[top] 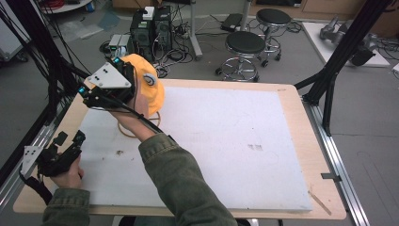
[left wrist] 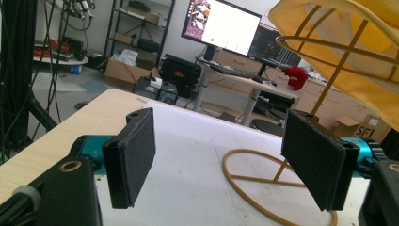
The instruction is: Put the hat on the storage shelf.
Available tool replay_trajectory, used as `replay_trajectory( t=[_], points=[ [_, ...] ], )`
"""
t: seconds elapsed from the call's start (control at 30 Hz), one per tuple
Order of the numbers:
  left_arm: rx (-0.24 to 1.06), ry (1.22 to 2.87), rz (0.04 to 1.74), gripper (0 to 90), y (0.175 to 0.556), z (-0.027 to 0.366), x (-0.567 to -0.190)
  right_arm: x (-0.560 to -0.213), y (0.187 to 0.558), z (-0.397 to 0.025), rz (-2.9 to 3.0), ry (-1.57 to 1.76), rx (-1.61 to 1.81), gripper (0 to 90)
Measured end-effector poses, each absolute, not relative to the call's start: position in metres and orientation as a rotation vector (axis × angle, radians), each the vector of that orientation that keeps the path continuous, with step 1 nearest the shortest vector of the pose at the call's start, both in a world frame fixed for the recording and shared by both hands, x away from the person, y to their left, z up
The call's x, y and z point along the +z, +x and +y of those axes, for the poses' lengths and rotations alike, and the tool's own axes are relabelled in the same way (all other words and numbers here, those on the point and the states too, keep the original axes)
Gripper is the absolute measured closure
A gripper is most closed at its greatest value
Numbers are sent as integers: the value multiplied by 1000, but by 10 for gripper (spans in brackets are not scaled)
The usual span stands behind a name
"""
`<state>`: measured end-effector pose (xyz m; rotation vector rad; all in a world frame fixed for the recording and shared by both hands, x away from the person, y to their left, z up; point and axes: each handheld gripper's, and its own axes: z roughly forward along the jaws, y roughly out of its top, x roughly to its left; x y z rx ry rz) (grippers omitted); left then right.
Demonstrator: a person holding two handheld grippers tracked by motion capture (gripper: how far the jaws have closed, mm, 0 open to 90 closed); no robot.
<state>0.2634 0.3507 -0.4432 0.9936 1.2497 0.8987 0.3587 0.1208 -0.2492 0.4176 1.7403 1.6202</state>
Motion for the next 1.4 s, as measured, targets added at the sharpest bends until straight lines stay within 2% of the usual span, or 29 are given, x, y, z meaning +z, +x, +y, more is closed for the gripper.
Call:
replay_trajectory(
  t=[0.73,1.4],
  points=[
    [898,1005,1244,266,261,350,-442,-218,360,15,1515,584,1678,118],
    [904,1029,1232,266,261,346,-442,-247,344,-96,1427,808,1601,118]
  ],
)
